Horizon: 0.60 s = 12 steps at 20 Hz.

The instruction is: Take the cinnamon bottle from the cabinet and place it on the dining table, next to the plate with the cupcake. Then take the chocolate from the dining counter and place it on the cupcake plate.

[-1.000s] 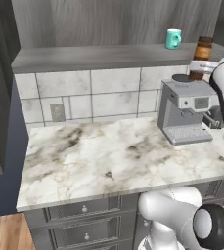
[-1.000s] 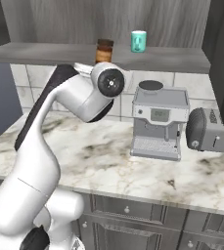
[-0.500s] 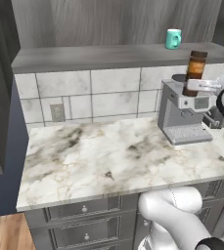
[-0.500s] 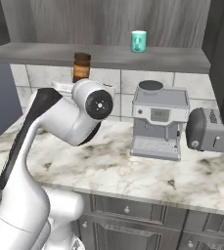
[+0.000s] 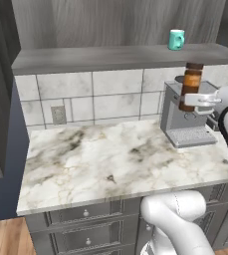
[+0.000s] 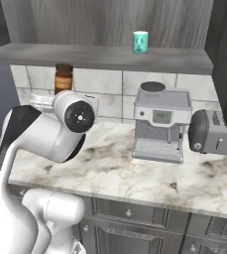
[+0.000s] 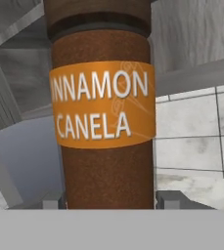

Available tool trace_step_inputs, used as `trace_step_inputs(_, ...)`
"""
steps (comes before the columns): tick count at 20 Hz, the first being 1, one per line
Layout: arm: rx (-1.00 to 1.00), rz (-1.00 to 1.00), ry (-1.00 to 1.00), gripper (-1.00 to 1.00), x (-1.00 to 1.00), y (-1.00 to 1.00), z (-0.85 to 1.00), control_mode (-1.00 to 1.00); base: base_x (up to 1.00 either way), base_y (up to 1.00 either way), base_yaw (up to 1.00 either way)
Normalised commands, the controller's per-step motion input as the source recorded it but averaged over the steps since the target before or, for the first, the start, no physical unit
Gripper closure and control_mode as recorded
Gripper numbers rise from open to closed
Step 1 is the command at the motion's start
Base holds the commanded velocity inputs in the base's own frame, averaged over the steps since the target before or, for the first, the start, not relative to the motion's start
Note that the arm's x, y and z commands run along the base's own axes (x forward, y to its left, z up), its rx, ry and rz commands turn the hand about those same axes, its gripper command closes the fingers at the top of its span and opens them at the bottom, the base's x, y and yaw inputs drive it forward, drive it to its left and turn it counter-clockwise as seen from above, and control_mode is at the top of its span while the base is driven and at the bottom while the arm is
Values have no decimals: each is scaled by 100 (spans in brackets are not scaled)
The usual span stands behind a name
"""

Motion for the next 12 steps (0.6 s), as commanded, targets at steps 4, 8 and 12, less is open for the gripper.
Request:
trace_step_inputs(4, 0, 0, 1, 100, 0, 1, 0, -100, 0, 0, 0)
trace_step_inputs(8, 0, 0, 0, 100, 0, 0, 0, 100, -12, 1, 0)
trace_step_inputs(12, 0, 0, 0, 100, 0, 0, 0, 100, -54, 21, 21)
